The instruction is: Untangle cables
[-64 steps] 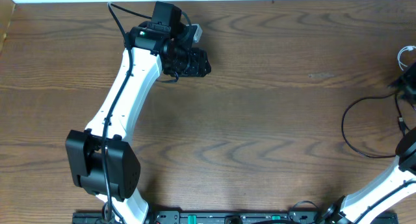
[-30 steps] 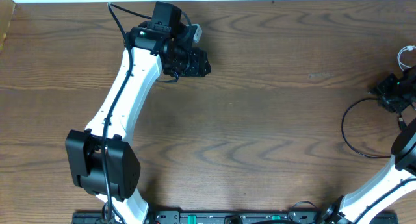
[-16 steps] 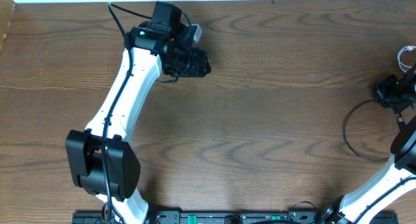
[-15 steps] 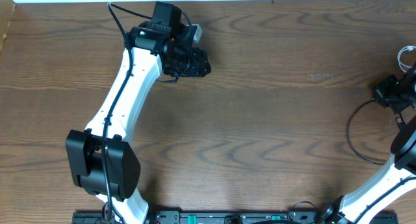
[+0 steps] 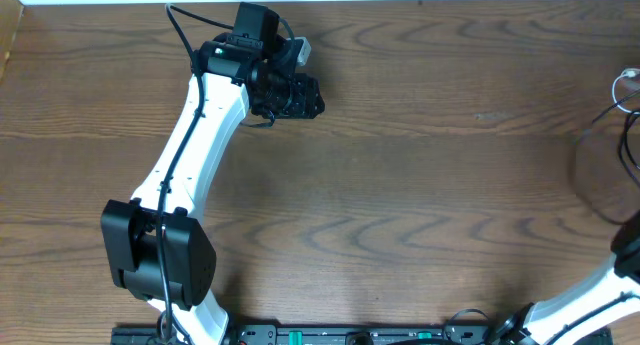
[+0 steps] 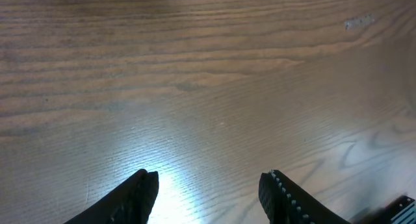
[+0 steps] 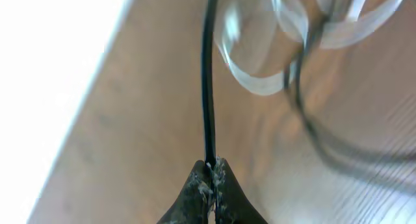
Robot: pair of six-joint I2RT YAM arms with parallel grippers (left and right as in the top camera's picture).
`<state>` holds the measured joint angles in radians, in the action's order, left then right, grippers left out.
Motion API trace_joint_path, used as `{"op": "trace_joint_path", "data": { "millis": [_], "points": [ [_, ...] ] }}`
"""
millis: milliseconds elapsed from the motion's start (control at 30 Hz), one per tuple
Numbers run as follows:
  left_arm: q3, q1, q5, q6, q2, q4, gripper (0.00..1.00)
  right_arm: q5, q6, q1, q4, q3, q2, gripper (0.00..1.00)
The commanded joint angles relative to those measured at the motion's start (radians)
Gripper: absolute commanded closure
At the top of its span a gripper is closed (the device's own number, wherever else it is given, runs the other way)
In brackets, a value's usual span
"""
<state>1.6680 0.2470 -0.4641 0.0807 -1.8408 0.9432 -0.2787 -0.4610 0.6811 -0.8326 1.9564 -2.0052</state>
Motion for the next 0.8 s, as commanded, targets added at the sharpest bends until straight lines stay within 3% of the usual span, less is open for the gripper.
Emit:
{"op": "trace_joint_path", "data": {
  "millis": [0,267,300,400,433,533,767],
  "points": [
    [-0.002,0.001,0.013,-0.009,0.011,0.005,0.44,0.086,-0.002,0.025,0.015,0.092,0.057,0.99],
    [-0.002,0.001,0.013,-0.009,0.011,0.005,0.44,0.273,0.037,0.029,0.069,0.098,0.005,0.99],
    [-0.002,0.001,0.013,-0.009,0.011,0.005,0.44,0.272,0.040,0.029,0.073,0.098,-0.010,0.95],
    [-0.002,0.001,0.013,-0.009,0.011,0.005,0.44,0.247,0.044,0.023,0.044,0.098,-0.029,0.37],
    [-0.002,0.001,0.013,-0.009,0.011,0.005,0.44,0.238,0.048,0.017,0.027,0.098,-0.030,0.28],
    [-0.002,0.001,0.013,-0.009,0.011,0.004,0.44,0.203,0.071,0.003,-0.018,0.099,-0.024,0.19],
    [-0.002,0.001,0.034,-0.039,0.011,0.000,0.44,0.015,0.203,-0.057,-0.178,0.099,0.048,0.20]
  ]
}}
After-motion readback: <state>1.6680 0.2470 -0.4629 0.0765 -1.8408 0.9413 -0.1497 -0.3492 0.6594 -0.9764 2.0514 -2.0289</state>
